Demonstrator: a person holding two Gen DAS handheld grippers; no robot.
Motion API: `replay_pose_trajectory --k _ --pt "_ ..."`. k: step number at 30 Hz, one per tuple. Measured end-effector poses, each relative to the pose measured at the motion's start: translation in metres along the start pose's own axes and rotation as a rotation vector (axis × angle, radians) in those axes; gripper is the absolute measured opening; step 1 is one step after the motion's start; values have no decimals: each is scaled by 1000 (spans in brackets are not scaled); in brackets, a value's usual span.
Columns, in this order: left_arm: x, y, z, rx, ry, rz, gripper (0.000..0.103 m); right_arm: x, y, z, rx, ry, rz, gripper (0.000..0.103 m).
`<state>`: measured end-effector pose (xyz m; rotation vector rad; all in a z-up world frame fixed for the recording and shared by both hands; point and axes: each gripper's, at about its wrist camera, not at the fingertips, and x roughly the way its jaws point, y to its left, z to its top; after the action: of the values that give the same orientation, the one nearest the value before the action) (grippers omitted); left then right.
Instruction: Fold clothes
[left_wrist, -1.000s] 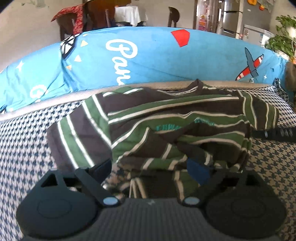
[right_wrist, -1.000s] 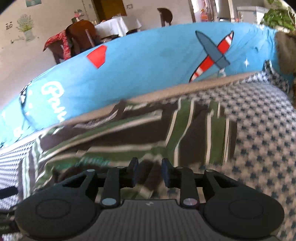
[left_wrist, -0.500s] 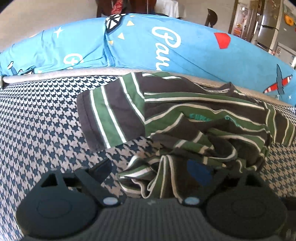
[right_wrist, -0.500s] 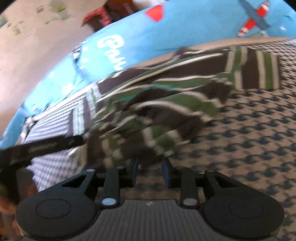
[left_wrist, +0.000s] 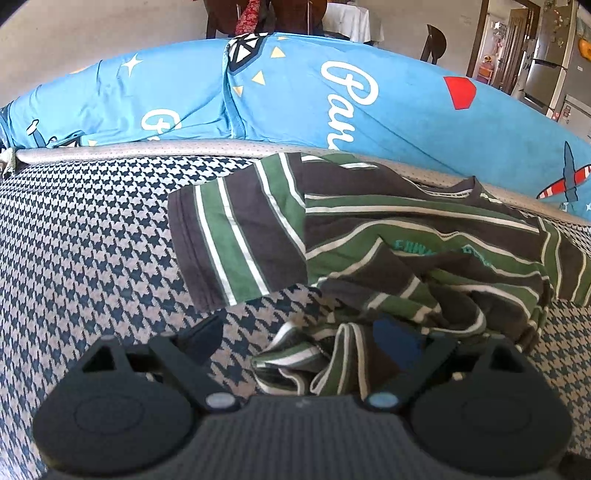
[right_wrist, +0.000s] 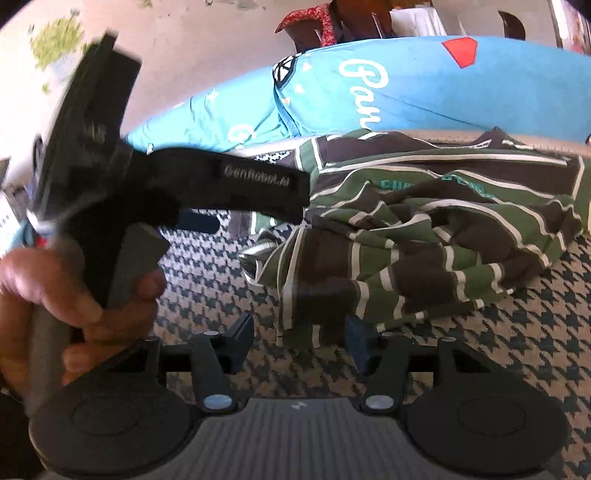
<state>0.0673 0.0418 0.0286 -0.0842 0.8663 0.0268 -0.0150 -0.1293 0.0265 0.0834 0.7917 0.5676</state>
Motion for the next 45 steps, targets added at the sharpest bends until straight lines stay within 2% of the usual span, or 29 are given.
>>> replay_pose_trajectory --k 3,8,9,11,12,13,16,23,28,37,45 --pt "1 3 1 -7 7 -3 93 7 3 -4 -5 7 -9 55" --pt "3 3 1 -6 18 -8 93 18 1 -7 12 -1 -92 54" --pt "3 3 2 -4 20 -8 93 20 0 -8 16 -2 -109 51" --pt "4 2 2 -2 21 -4 93 23 -1 -10 11 -16 -146 38" --pt "5 2 2 -3 23 -1 93 23 0 -10 -1 -24 -167 25" --pt "6 3 2 -5 24 1 93 23 -1 -10 -4 -27 -177 17" --pt "6 6 4 -24 22 1 93 20 -4 -9 6 -25 -183 8" --pt "-8 20 1 -60 -18 24 95 -9 -9 -13 40 -66 -225 7" --pt "-23 22 -19 -67 -36 11 96 -40 -19 -25 70 -122 -296 7" --pt "-50 1 -58 32 -73 51 98 -87 -29 -47 70 -212 -451 6" --pt "-58 1 -82 20 -58 51 98 -117 -32 -68 66 -257 -531 4"
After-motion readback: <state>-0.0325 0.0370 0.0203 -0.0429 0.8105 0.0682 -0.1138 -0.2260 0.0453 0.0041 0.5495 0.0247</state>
